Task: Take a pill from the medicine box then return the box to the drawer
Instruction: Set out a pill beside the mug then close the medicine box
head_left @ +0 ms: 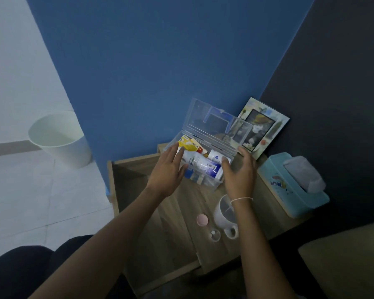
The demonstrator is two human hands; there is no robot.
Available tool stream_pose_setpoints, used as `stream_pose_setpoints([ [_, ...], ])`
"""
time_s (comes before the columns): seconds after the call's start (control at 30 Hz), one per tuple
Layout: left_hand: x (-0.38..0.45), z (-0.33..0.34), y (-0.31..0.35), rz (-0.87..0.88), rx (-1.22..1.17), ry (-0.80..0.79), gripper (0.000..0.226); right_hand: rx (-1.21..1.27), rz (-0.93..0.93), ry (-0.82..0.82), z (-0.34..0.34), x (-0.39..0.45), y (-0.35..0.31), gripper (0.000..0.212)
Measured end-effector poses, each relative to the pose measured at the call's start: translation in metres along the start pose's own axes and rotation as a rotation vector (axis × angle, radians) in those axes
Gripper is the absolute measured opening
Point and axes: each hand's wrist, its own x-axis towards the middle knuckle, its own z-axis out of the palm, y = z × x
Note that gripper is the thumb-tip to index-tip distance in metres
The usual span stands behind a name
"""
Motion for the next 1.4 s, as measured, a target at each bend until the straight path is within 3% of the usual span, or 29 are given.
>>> stream_pose_setpoints([
  [0.17,0.007,0.017,-0.019,-0.07,0.104,-0.123,0.066,-0.055,0.035,-0.053,0.016,0.037,0.016,0.063],
  [0.27,0.006,0.026,-0.028,-0.049,0.172,-0.188,0.065,-0.121,0.094,-0.102,0.026,0.063,0.028,0.081],
  [0.47,0.0,0.035,-0.042,0.004,0.158,-0.184,0.062,0.017,0.206,-0.091,0.038,0.101,0.04,0.103],
  [0.67,-0.001,0.038,-0.046,0.011,0.123,-0.163,0.063,0.072,0.149,-0.063,0.033,0.114,0.04,0.088],
  [0.83,-0.001,0.037,-0.045,0.006,0.088,-0.174,0.065,-0.059,0.013,-0.06,0.021,0.103,0.036,0.038],
  [0.9,-0.001,0.036,-0.044,0.003,0.078,-0.18,0.066,-0.093,-0.007,-0.081,0.017,0.091,0.036,0.03],
  [1.03,-0.002,0.03,-0.041,0.004,0.054,-0.196,0.067,-0.156,-0.114,-0.15,0.009,0.063,0.038,0.033],
  [1.23,0.0,0.018,-0.026,-0.004,0.005,0.1,0.072,-0.135,-0.087,-0.336,0.007,0.027,0.046,0.053],
  [1.4,0.019,0.012,-0.02,0.046,0.108,0.0,0.071,-0.192,-0.017,-0.418,0.008,0.014,0.048,0.063],
])
